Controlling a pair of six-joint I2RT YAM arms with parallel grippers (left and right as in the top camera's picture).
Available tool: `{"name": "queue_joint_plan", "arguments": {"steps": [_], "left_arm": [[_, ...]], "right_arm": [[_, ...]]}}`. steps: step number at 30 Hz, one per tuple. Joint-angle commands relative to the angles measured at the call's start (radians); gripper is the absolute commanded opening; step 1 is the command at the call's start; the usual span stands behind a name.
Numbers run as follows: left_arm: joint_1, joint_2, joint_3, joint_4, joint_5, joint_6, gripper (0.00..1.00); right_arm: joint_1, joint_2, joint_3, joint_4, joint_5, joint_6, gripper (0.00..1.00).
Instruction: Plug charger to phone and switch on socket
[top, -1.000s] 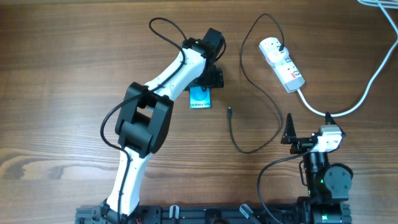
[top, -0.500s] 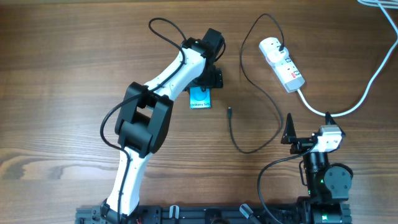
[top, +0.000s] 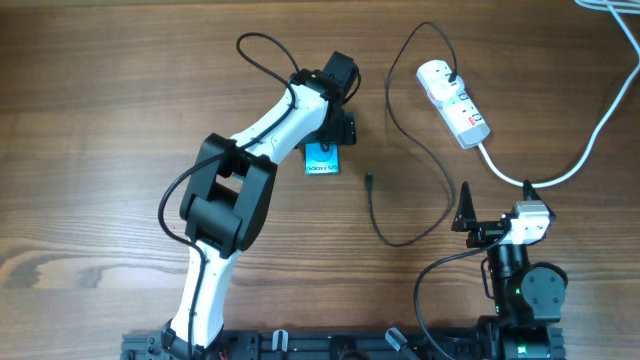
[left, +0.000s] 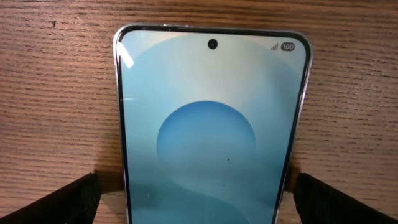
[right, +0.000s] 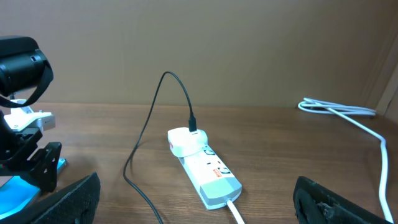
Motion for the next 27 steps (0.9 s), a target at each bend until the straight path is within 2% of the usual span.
{"name": "queue_joint_plan", "arguments": {"steps": [1, 4, 5, 11, 16, 18, 21, 23, 27], "left_arm": [[0.009, 0.053, -0.05, 0.015, 0.021, 0.008, 1.0], [0.009, 0.053, -0.05, 0.007, 0.039, 0.008, 0.96], [0.008, 0.053, -0.05, 0.007, 0.039, 0.008, 0.87], [0.009, 0.053, -0.049, -0.001, 0.039, 0.008, 0.86], [0.009, 0.037, -0.046, -0.007, 0.039, 0.008, 0.82], [0.009, 0.019, -0.046, -0.007, 0.039, 0.008, 0.75], [0.009, -0.019, -0.046, -0.007, 0.039, 0.008, 0.77], [0.009, -0.037, -0.046, -0.009, 0.039, 0.008, 0.71], [0.009, -0.043, -0.046, -0.011, 0.039, 0.008, 0.73]], "right_arm": [[-0.005, -0.005, -0.001, 0.003, 0.002, -0.005, 1.0], [-0.005, -0.005, -0.001, 0.003, 0.002, -0.005, 1.0], [-0.005, -0.005, -0.001, 0.003, 0.002, -0.005, 1.0], [-0.005, -0.005, -0.001, 0.003, 0.002, -0.005, 1.0], [-0.005, -0.005, -0.001, 0.003, 0.002, -0.005, 1.0], [-0.005, -0.005, -0.001, 0.003, 0.002, -0.005, 1.0], [-0.005, -0.006, -0.001, 0.003, 0.002, -0.005, 1.0], [-0.005, -0.006, -0.001, 0.003, 0.002, -0.005, 1.0], [-0.005, -0.005, -0.001, 0.003, 0.002, -0.005, 1.0]]}}
